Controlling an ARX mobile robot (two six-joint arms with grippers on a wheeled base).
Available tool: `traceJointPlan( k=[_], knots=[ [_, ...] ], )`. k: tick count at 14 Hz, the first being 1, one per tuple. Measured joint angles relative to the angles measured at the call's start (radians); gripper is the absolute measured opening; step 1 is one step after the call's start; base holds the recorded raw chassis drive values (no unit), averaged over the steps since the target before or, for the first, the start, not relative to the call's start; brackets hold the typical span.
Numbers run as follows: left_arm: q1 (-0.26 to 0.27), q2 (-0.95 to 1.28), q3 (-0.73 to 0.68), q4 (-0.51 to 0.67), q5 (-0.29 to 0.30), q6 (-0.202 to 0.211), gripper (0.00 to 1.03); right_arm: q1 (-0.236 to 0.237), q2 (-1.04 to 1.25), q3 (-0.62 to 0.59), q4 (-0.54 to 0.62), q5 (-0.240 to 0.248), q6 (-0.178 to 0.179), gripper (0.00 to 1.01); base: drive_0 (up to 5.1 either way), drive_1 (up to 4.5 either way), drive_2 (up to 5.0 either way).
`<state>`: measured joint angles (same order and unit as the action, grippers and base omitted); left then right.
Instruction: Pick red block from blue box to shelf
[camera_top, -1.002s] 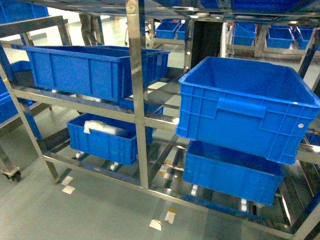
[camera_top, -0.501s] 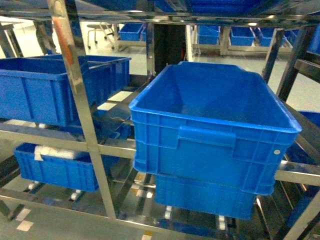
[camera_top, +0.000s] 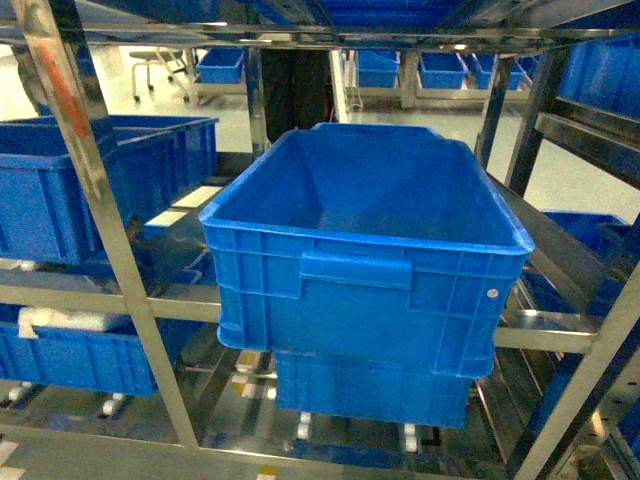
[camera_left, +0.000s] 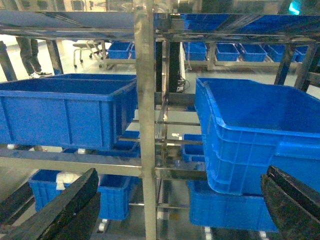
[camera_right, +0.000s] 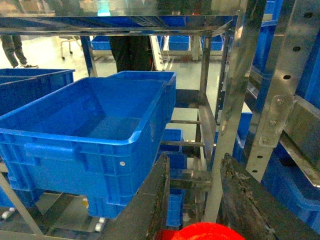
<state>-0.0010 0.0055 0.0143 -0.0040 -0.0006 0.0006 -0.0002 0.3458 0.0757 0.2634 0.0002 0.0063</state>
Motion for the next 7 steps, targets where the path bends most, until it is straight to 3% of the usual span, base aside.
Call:
traceJointPlan(
  k=[7],
  knots=[
    [0.0,0.0,0.0,0.0,0.0,0.0,0.98,0.0,0.0,0.0,0.0,0.0,0.0,0.26,0.0,0.0,0.0]
  ],
)
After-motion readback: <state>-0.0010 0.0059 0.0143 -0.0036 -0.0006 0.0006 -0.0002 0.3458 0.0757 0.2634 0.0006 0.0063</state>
